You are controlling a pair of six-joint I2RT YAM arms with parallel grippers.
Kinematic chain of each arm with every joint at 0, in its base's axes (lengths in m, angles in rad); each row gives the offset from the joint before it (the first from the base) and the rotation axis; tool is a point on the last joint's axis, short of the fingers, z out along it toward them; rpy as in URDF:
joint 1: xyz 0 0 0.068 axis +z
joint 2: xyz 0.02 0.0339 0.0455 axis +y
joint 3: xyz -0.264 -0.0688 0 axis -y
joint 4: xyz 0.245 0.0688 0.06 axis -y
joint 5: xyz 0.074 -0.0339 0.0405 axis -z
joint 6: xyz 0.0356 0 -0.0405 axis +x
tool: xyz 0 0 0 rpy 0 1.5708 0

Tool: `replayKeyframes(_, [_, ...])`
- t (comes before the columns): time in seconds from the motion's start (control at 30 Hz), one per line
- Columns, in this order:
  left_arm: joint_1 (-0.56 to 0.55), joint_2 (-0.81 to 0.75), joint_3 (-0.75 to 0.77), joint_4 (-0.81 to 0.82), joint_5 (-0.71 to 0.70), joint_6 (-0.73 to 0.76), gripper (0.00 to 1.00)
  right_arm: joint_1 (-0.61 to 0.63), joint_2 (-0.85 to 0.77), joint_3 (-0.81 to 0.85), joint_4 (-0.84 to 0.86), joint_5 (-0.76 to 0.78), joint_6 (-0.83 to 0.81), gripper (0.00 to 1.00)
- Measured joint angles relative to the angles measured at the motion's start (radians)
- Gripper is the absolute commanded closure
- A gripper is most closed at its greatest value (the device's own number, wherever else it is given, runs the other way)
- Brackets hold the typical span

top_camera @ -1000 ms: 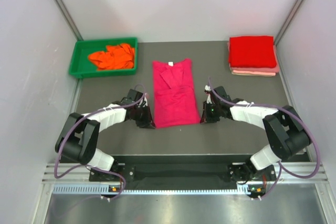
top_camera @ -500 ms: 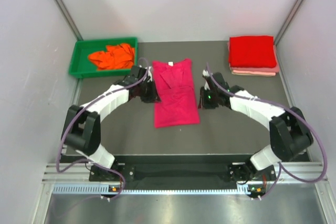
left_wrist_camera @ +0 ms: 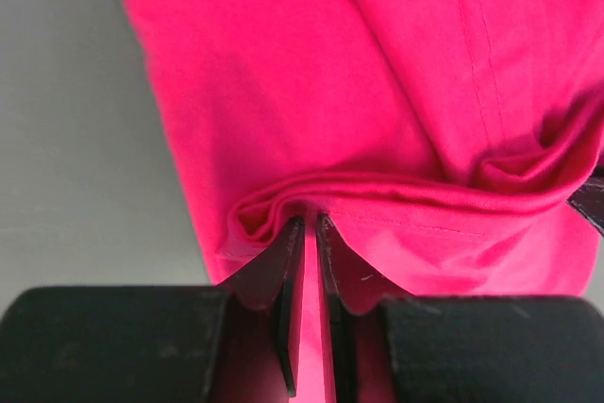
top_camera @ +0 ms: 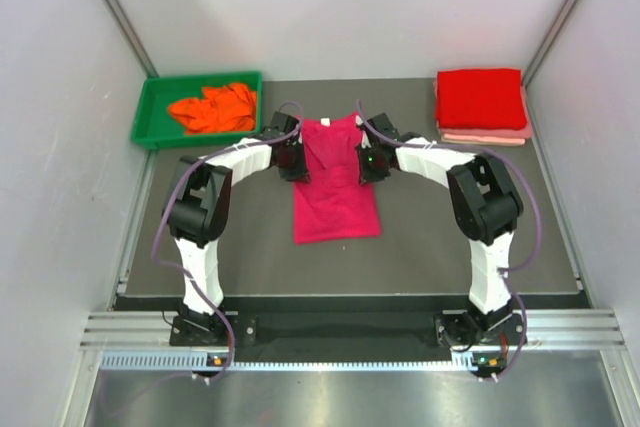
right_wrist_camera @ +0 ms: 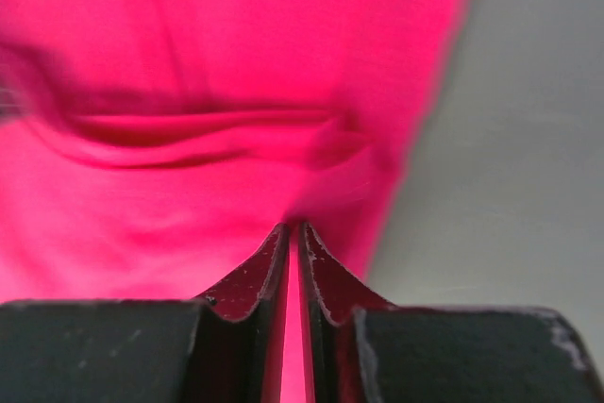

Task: Fold and stack the t-shirts
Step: Fold the tshirt

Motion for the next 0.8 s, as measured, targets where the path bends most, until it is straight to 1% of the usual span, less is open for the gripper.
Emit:
replayKeyframes(0.13, [-0.002,0.001,0.002,0.005,-0.052,-0.019,0.85,-0.025,0.024,-0.012,0.02,0.06,0.0,0.91])
replayKeyframes(0.33, [-0.002,-0.019,-0.037,0.046,-0.068,-0.061,0.84,-0.029,0.023,-0.019,0.031,0.101,-0.002,0.92])
replayKeyframes(0.6, [0.009,-0.019,-0.007,0.004,-0.063,-0.064,0.82,-0.029,-0.008,-0.019,0.003,0.093,-0.004,0.91])
replayKeyframes(0.8, [0.019,-0.03,0.011,-0.015,-0.057,-0.066,0.82,-0.013,-0.118,-0.032,0.012,0.034,0.033,0.94])
